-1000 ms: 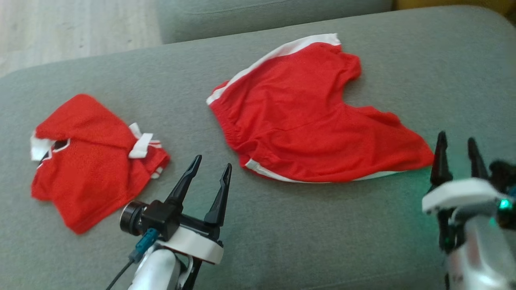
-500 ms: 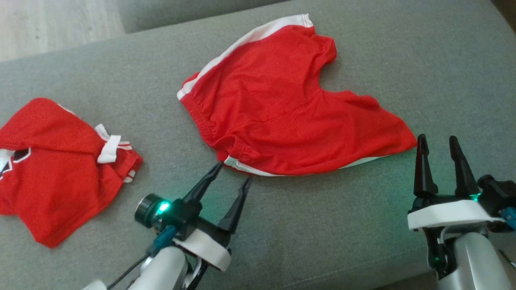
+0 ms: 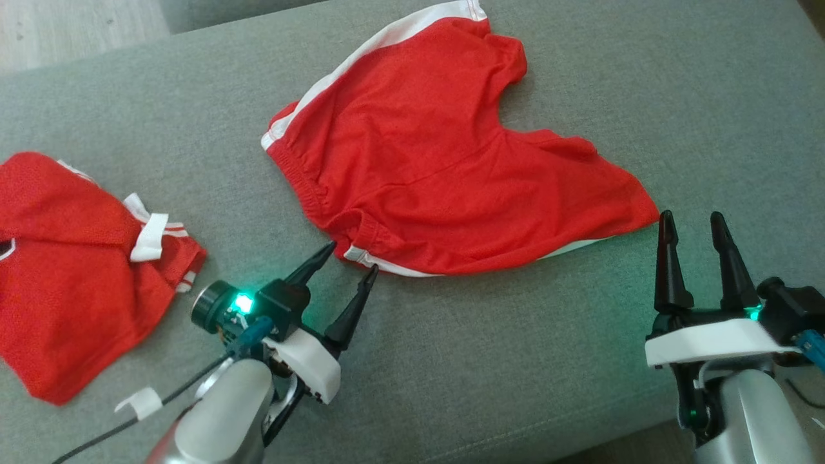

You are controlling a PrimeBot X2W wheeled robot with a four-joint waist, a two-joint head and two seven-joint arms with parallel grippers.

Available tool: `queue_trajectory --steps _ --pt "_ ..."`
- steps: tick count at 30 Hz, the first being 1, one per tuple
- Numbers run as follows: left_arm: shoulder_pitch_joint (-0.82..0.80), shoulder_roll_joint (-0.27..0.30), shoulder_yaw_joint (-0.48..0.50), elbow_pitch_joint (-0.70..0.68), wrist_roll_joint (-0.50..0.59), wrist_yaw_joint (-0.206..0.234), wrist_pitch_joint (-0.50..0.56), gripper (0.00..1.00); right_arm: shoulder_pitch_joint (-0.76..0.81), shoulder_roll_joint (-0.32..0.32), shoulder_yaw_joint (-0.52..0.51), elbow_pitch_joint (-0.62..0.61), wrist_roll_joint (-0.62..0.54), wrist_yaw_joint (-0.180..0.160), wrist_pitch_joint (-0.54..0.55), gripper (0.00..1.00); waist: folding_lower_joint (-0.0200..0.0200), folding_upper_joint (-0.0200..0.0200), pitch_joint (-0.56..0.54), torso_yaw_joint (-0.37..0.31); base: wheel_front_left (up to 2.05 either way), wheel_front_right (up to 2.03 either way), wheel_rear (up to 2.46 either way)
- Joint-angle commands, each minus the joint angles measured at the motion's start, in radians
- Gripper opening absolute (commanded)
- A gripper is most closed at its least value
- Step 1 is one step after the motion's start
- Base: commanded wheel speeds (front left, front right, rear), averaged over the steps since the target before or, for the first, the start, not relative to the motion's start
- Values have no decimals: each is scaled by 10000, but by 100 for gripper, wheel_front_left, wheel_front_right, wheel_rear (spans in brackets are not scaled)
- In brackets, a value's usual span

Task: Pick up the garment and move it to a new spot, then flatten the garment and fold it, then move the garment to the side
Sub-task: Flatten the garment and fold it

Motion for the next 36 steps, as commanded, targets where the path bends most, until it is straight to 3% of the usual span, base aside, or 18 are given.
queue_trajectory --steps 1,10,11,13,23,36 --pt "-480 134 292 -192 -75 49 4 100 -2 -66 262 -350 15 -9 -135 100 0 0 29 -18 0 0 0" --pt "-910 118 8 262 -281 23 48 100 -91 -66 273 -374 -9 -9 -135 100 0 0 248 -71 0 0 0" --pt "-945 118 -39 296 -313 20 63 77 -100 -66 272 -372 -22 -9 -135 100 0 0 262 -71 0 0 0" --pt "-1003 118 -140 346 -381 15 55 0 -113 -66 261 -346 -56 -9 -135 100 0 0 274 -64 0 0 0" --pt "-783 37 -453 42 -621 7 -404 0 -229 -66 -207 481 -664 -9 -9 100 0 0 27 251 0 0 0" --pt "-408 -76 -671 -621 -657 133 -615 0 -1235 -66 -1378 2172 -1563 -9 1620 100 0 0 -80 786 0 0 0"
